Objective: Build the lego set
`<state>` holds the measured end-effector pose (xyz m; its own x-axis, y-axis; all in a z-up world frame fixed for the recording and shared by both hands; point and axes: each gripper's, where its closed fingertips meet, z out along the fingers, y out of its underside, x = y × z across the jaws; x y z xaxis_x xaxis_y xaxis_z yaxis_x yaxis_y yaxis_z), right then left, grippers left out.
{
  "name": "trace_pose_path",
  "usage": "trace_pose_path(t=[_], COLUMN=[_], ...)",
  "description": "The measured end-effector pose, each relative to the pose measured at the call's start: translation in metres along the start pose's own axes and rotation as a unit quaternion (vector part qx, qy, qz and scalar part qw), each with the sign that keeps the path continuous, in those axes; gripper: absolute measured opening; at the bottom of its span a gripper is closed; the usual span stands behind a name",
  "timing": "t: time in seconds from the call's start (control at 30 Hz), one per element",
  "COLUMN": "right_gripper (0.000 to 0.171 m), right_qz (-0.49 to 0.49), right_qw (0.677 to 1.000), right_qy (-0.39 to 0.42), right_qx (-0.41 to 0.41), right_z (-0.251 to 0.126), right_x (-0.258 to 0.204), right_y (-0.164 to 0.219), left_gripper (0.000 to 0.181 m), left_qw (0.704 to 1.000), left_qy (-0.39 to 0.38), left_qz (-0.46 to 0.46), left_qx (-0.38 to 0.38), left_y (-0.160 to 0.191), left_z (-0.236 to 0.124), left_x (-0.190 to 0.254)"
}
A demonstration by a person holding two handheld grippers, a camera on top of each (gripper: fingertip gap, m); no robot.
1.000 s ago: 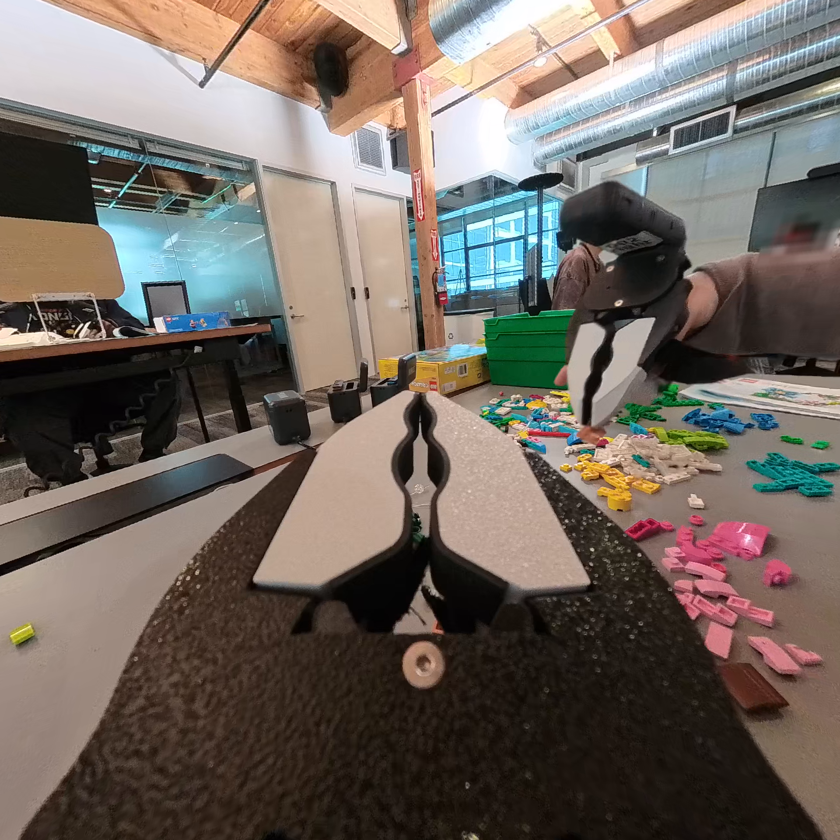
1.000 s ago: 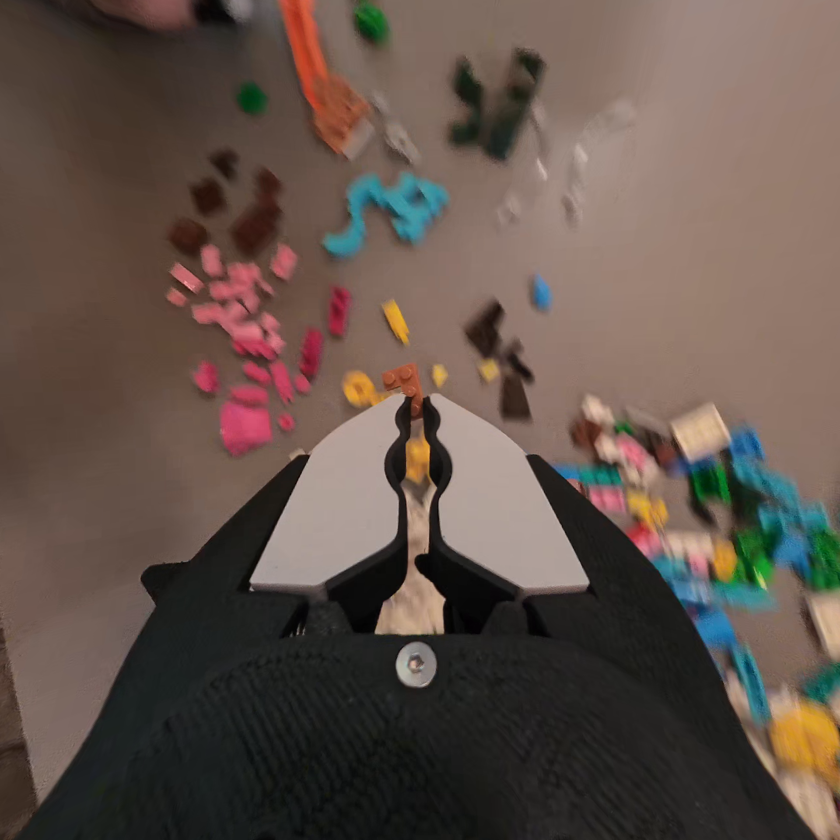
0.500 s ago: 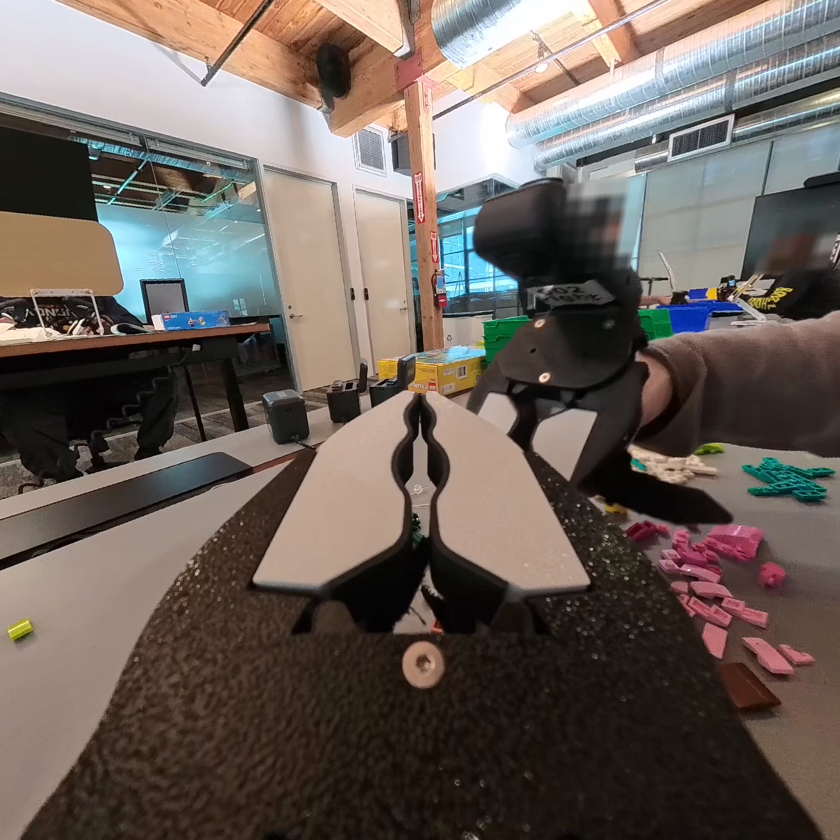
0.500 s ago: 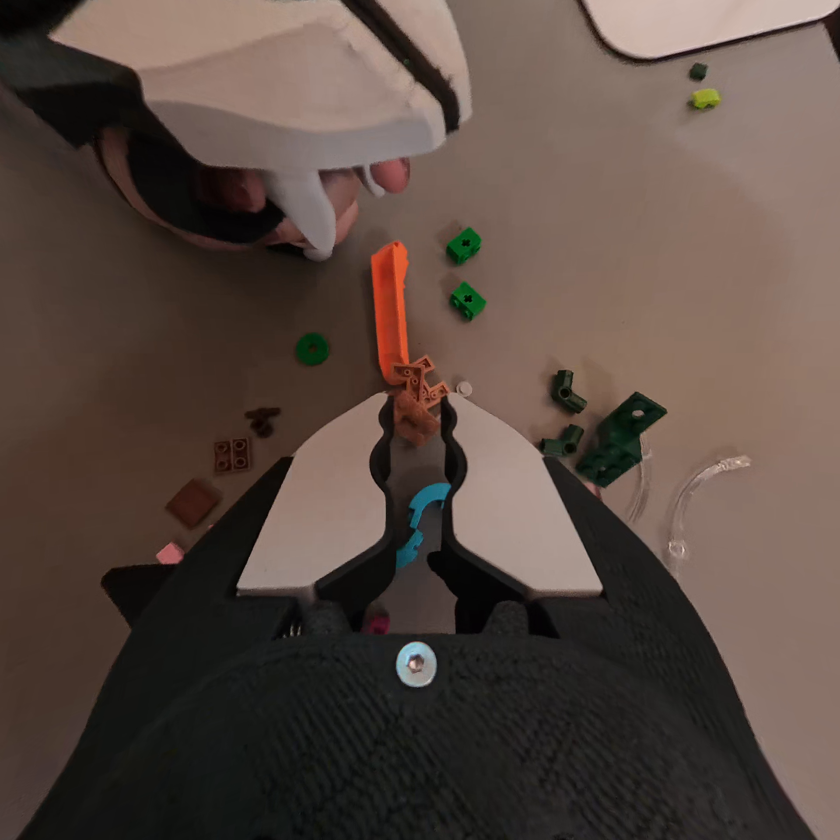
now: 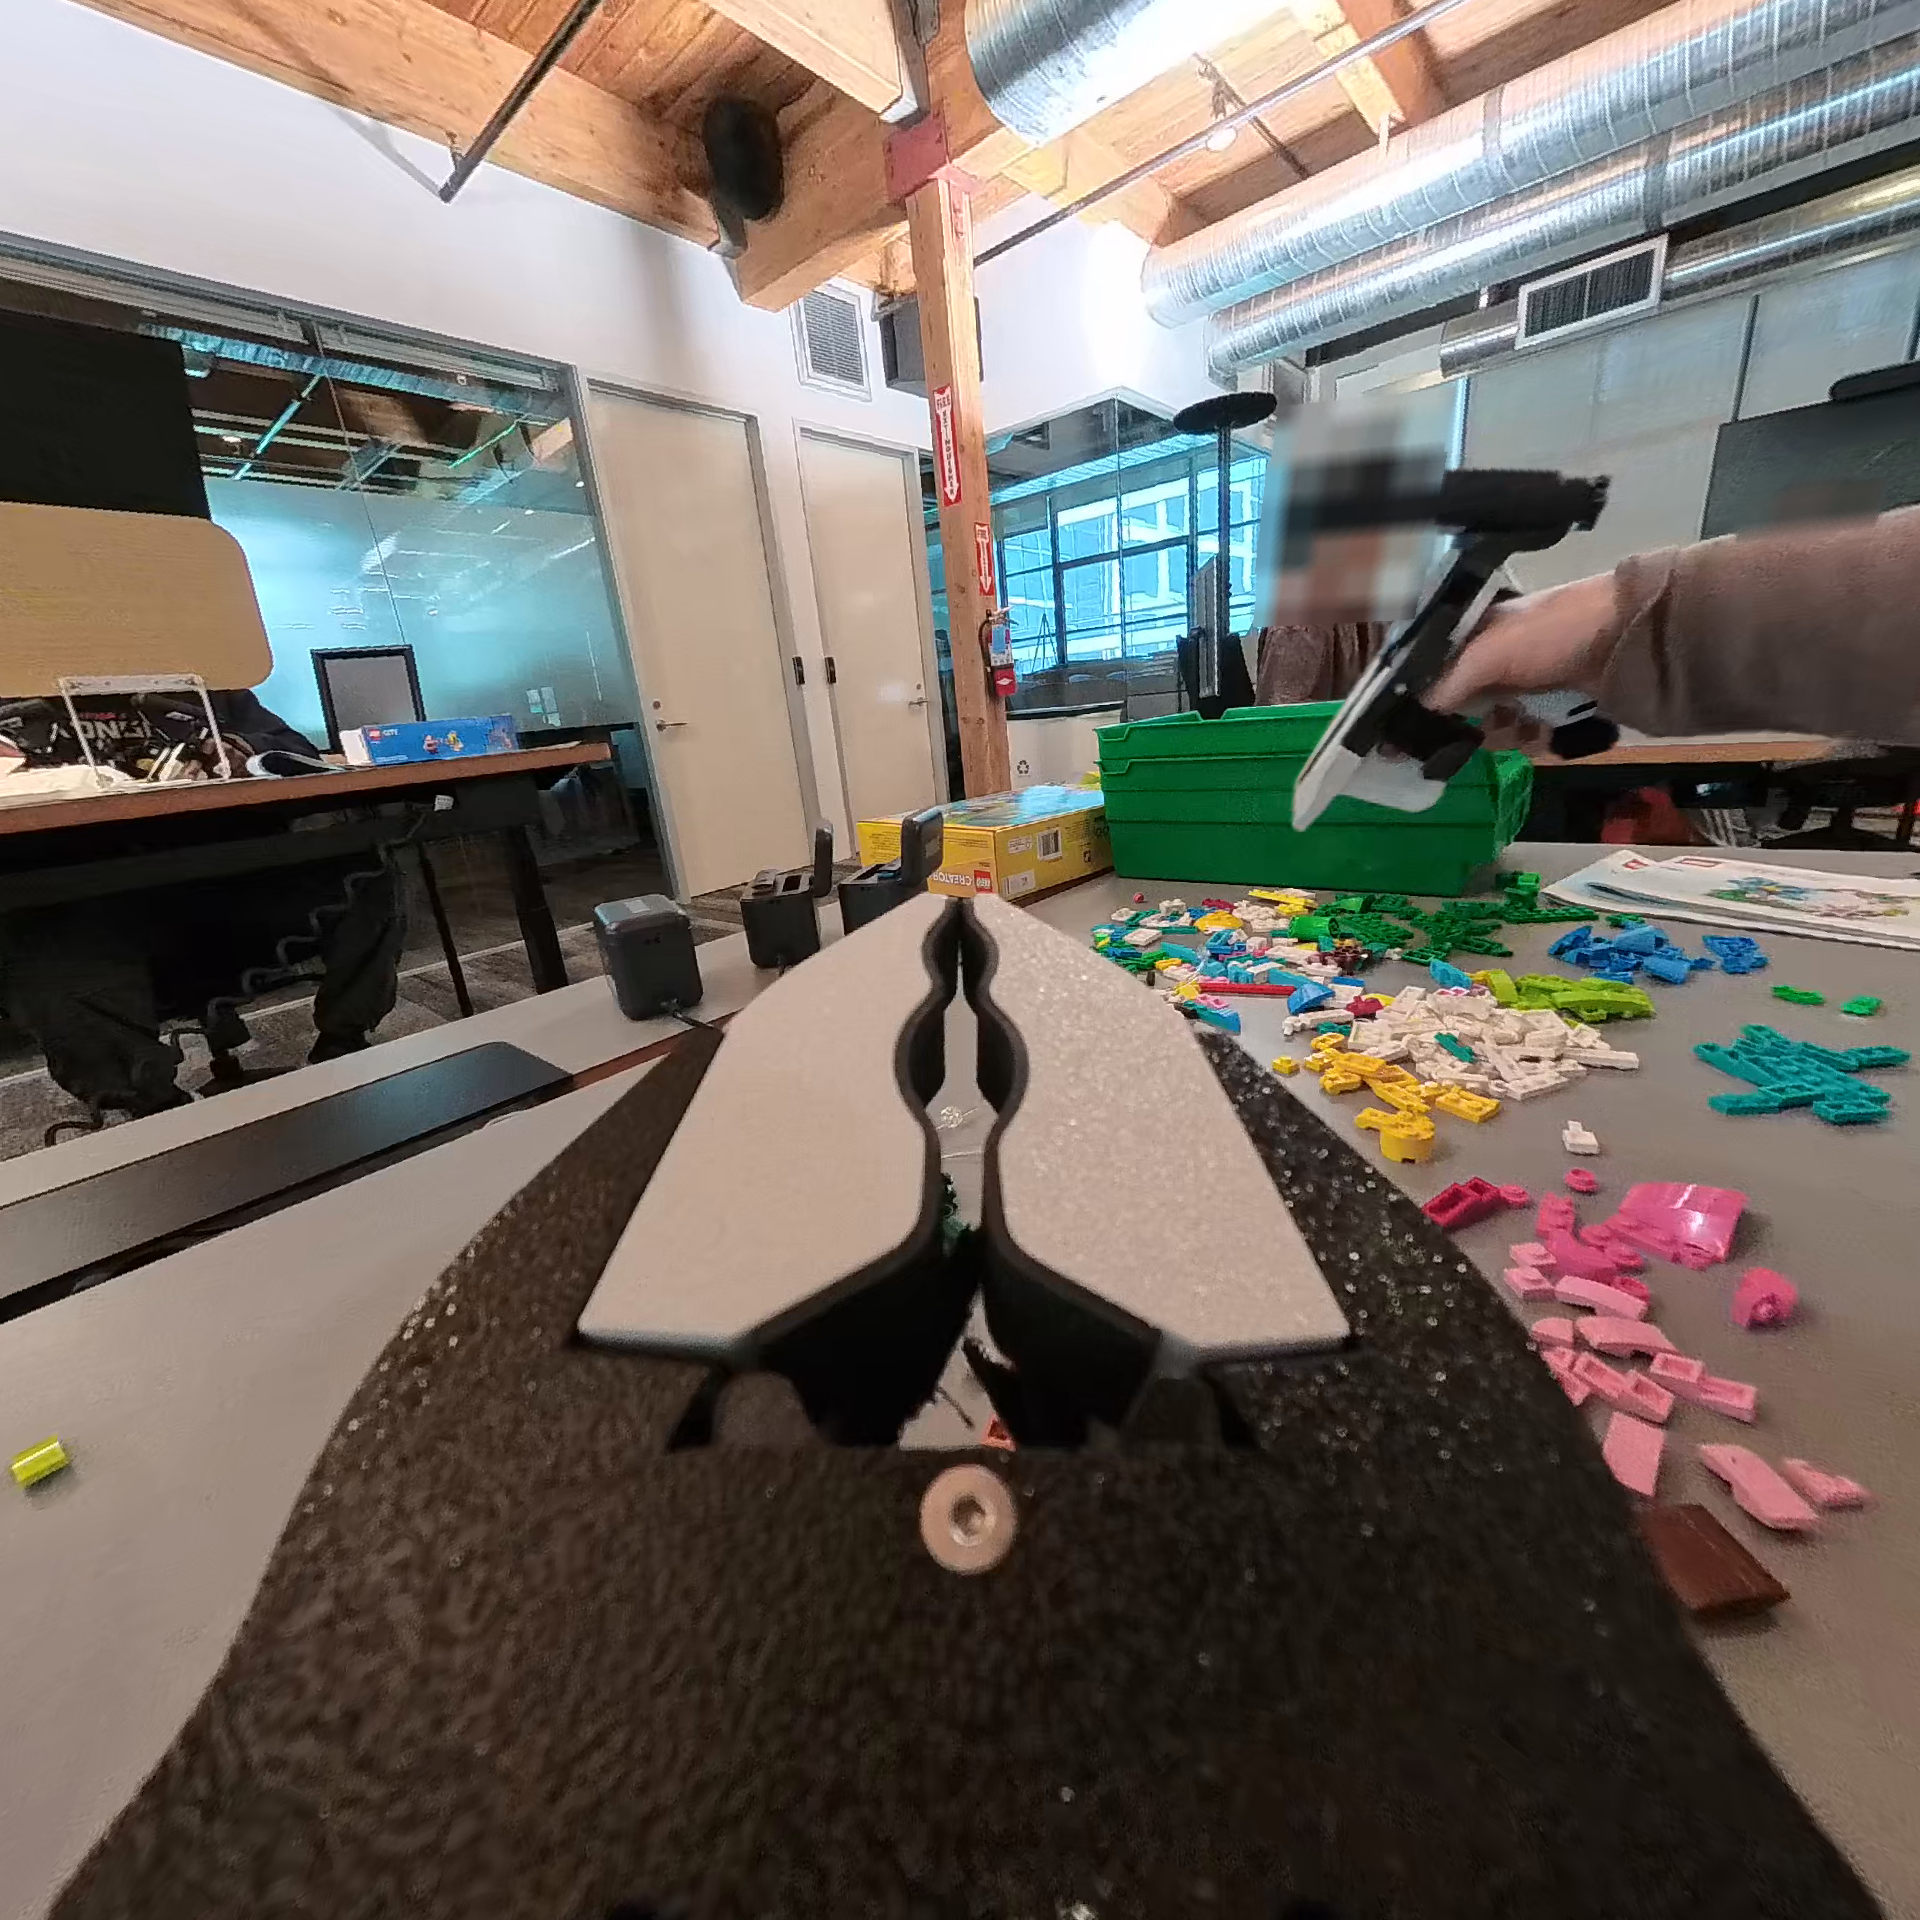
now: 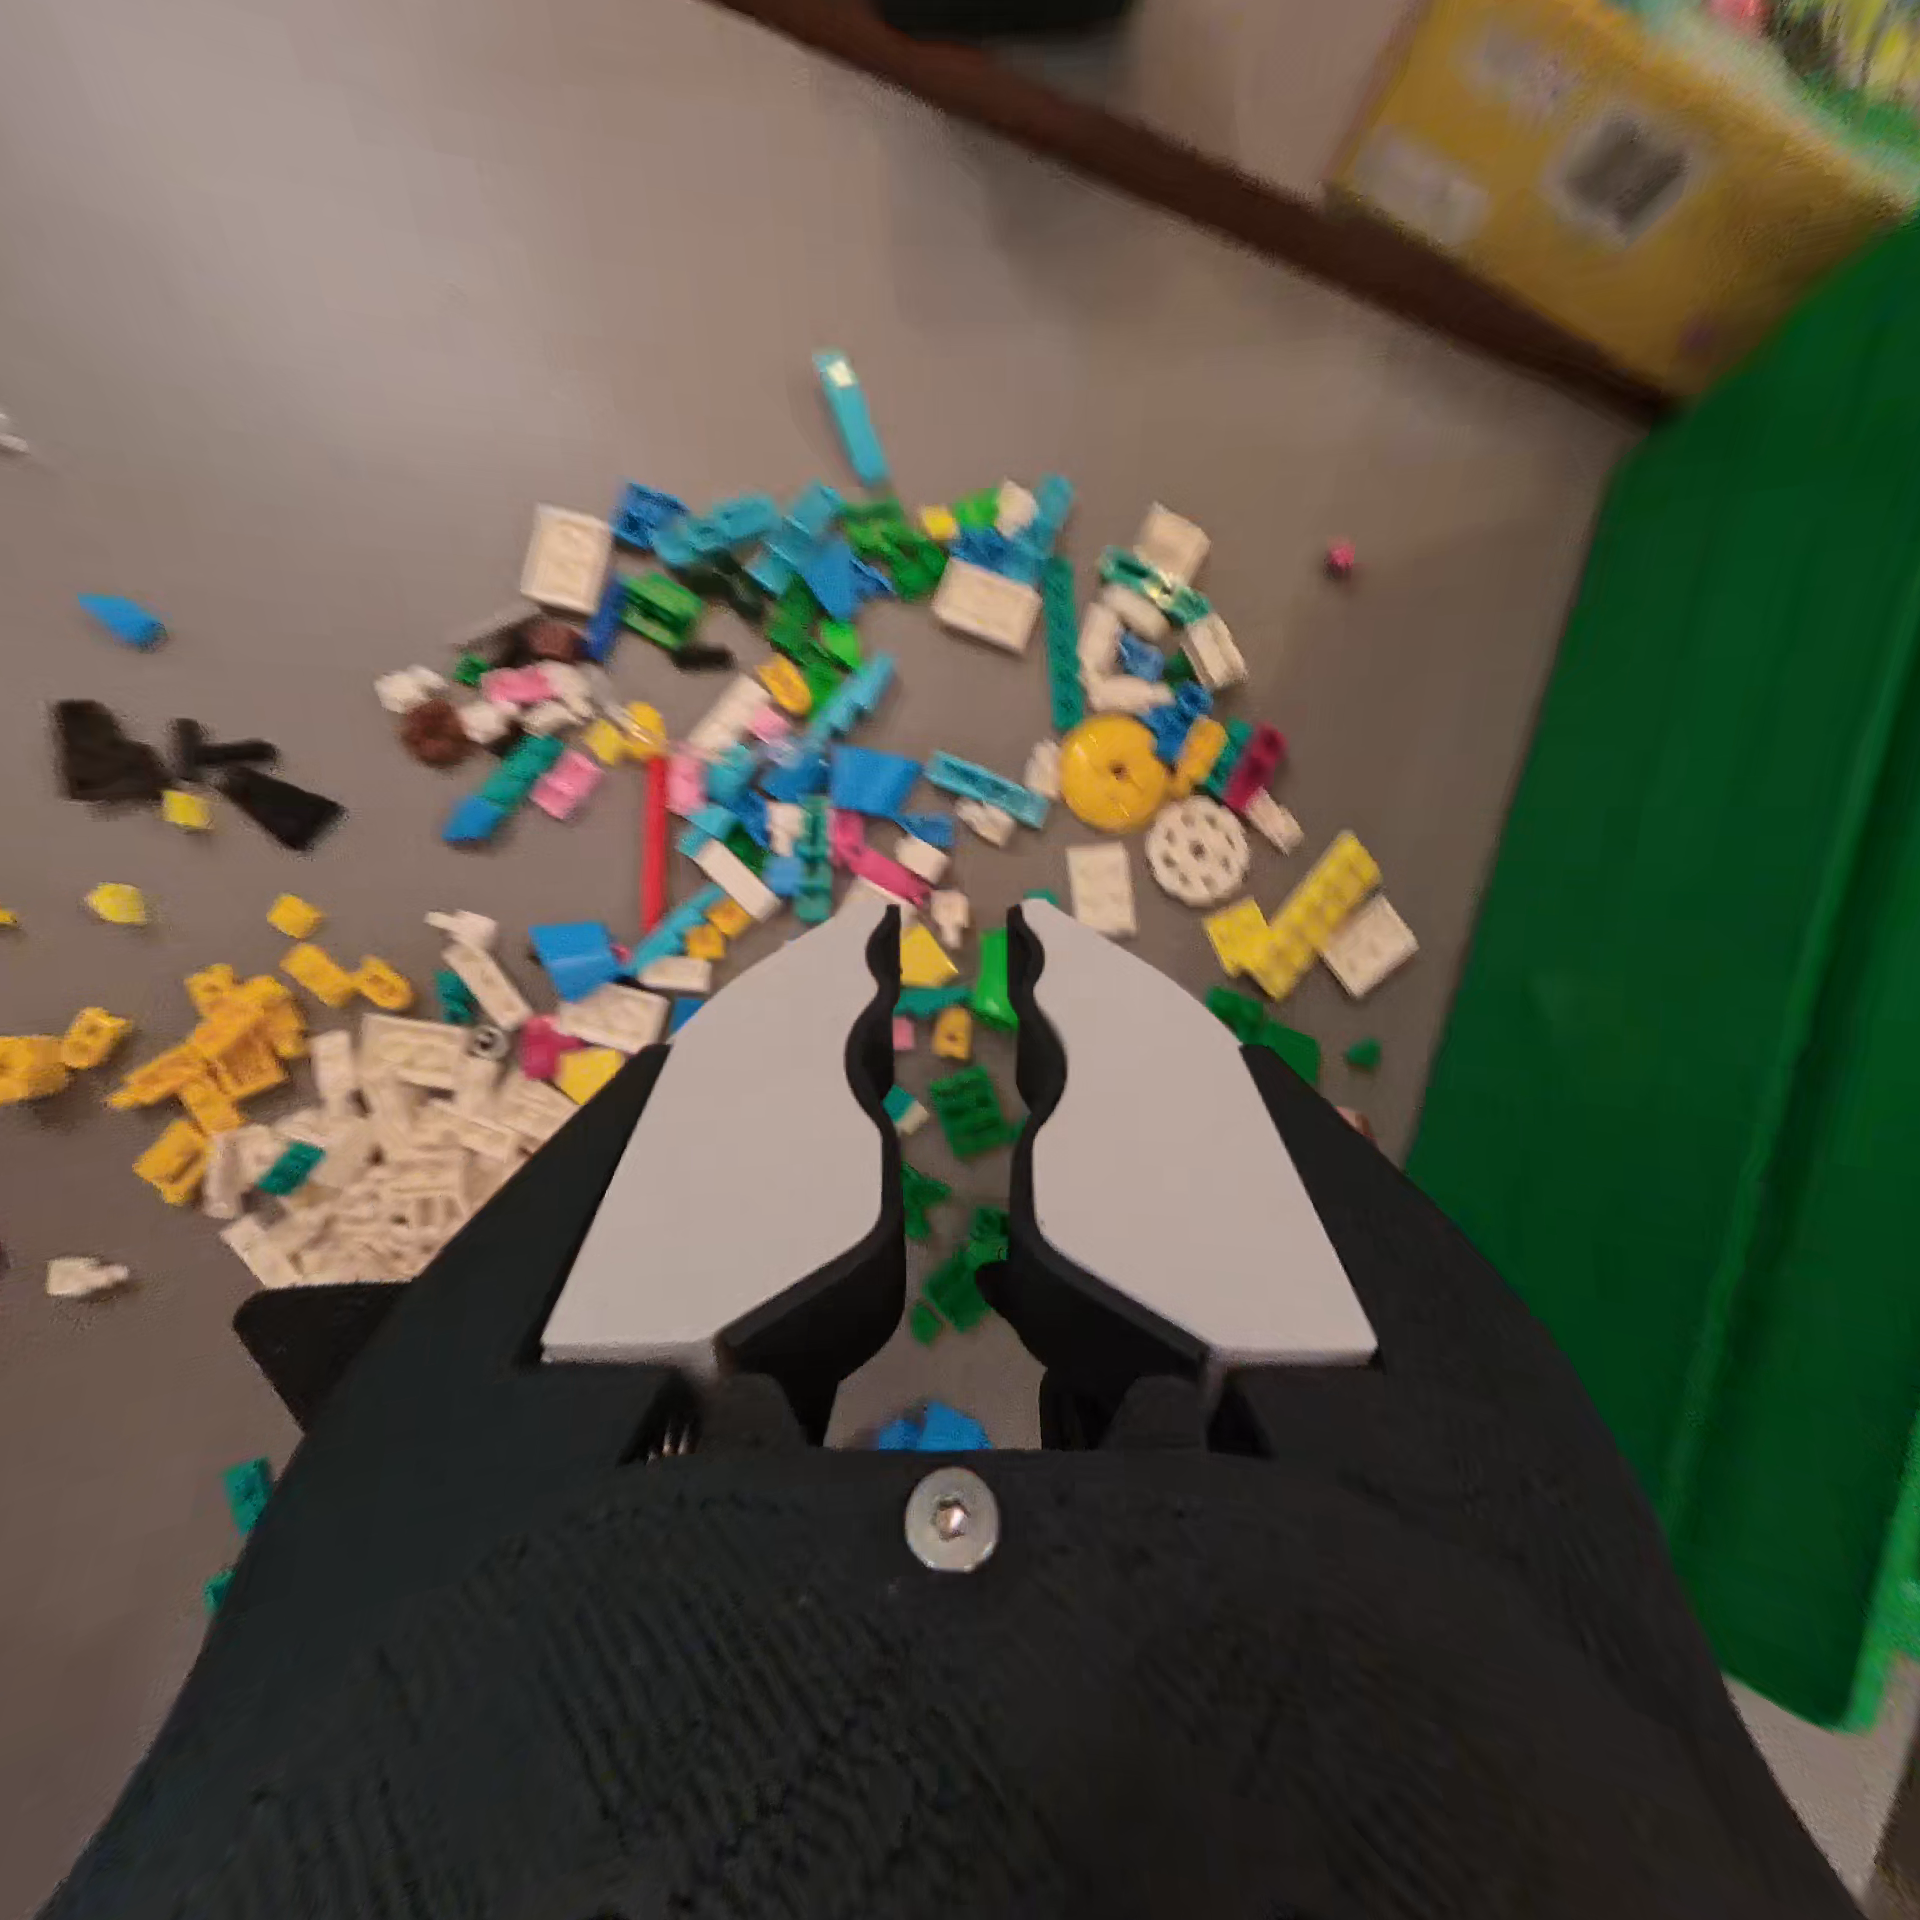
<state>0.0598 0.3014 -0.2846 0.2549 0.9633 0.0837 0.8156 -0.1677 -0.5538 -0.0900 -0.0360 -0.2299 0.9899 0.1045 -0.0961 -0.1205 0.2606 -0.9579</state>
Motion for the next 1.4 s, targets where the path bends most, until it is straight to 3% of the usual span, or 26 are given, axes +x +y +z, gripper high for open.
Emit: trace_pose_path(t=[0.27,0.5,0.7,0.83,0.93,1.07,1.17,1.27,1.4], right_gripper=[0.020,0.016,0.013,0.012,0.012,0.017,0.021,0.027,0.031], right_qz=[0.034,0.043,0.038,0.033,0.035,0.009,0.013,0.039,0.048], right_qw=[0.996,0.993,0.993,0.969,0.963,0.972,0.993,0.990,0.986], right_qy=[-0.037,-0.053,0.020,0.121,0.105,0.110,0.012,-0.110,-0.123], right_qx=[-0.080,-0.094,-0.113,-0.211,-0.246,-0.207,-0.115,-0.085,-0.102], right_z=[0.034,0.052,0.038,0.012,0.010,0.009,0.017,0.023,0.037], right_x=[0.019,0.016,0.040,0.072,0.067,0.065,0.029,-0.018,-0.036], right_y=[0.043,0.047,0.052,0.090,0.109,0.097,0.060,0.040,0.034], left_gripper=[0.000,0.000,0.000,0.000,0.000,0.000,0.000,0.000,0.000], left_qw=[1.000,1.000,1.000,1.000,1.000,1.000,1.000,1.000,1.000], left_qy=[0.002,0.003,0.003,0.004,0.005,0.005,0.006,0.006,0.007], left_qz=[-0.001,-0.001,-0.001,0.001,0.002,0.003,0.004,0.004,0.004], left_qx=[0.001,0.002,0.002,0.001,0.001,0.001,0.001,0.001,0.001], left_y=[0.000,0.000,0.000,0.000,0.000,0.000,0.000,0.000,0.000], left_z=[0.000,0.000,0.000,0.000,0.000,0.000,0.000,0.000,0.000], left_x=[0.000,0.000,0.001,0.001,0.002,0.002,0.003,0.003,0.003])
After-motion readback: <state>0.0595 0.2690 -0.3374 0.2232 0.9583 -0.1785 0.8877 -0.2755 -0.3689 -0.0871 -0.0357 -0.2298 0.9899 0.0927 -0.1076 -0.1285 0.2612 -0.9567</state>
